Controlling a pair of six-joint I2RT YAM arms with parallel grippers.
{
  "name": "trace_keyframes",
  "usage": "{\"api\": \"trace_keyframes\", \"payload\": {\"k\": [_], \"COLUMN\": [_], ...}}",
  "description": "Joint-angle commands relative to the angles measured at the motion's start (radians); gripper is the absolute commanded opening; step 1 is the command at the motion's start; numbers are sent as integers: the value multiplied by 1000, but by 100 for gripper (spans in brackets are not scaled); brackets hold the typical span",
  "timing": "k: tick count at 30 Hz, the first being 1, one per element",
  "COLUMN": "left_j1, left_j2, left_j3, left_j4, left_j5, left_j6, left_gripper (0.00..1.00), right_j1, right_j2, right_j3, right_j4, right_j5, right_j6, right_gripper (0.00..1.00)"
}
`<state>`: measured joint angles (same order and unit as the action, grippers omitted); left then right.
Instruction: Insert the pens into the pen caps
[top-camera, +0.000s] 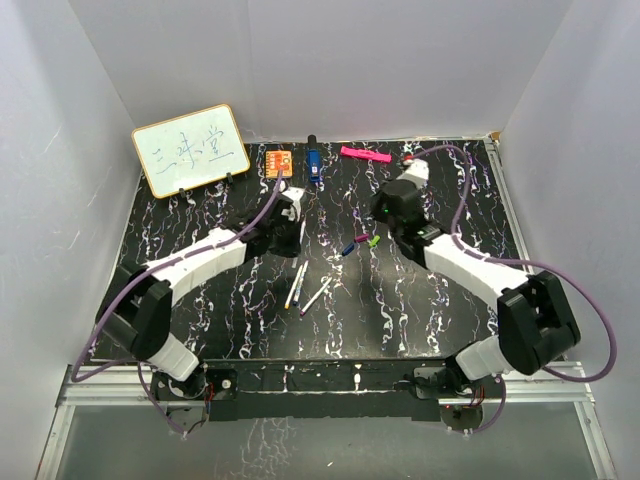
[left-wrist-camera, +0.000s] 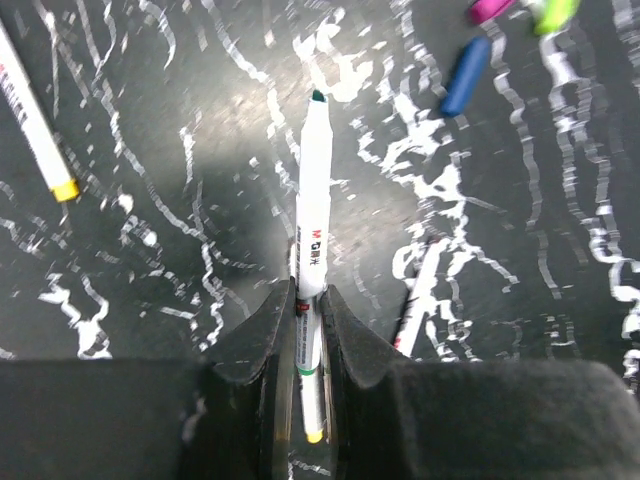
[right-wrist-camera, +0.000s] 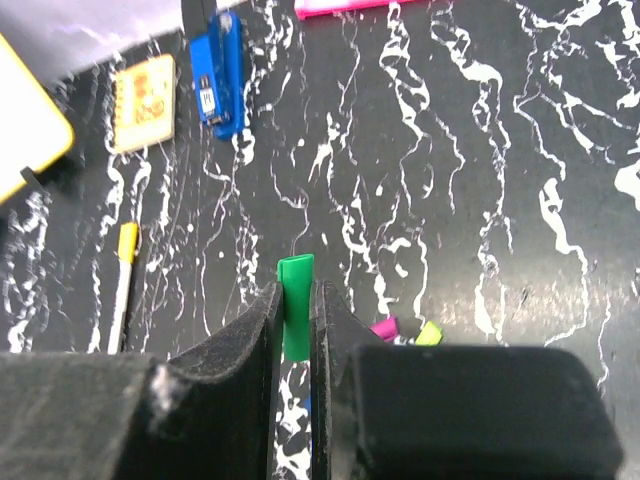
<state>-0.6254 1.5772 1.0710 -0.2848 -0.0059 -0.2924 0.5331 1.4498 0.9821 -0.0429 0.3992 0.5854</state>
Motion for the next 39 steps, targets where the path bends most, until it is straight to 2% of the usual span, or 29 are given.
{"api": "trace_keyframes", "payload": {"k": [1, 5, 10, 15, 22, 28, 39], "left_j1": [0, -6, -19, -48, -59, -60, -69], "left_j2": [-118, -134, -110, -83, -87, -69, -38], "left_j3": [-85, -161, -228, -217, -255, -259, -238], "left_j4": [299, 491, 682, 699, 837, 930, 932], "left_j5": [158, 266, 381, 413, 453, 494, 512], "left_j6": [-28, -38, -89, -108, -203, -270, -285], "left_gripper": [0, 0, 0, 0, 0, 0, 0], "right_j1": [-108, -129, -130, -130, -129, -125, -107], "right_j2": [-84, -114, -141, -170, -176, -179, -168], "right_j3": [-172, -251, -301, -346, -371, -389, -405], "right_j4": [501, 672, 790, 888, 931, 973, 1059], "right_j5": [-230, -337, -474, -588, -657, -680, -674], "right_j6": [-31, -71, -98, -85, -62, -37, 1], "right_gripper": [0, 0, 0, 0, 0, 0, 0]}}
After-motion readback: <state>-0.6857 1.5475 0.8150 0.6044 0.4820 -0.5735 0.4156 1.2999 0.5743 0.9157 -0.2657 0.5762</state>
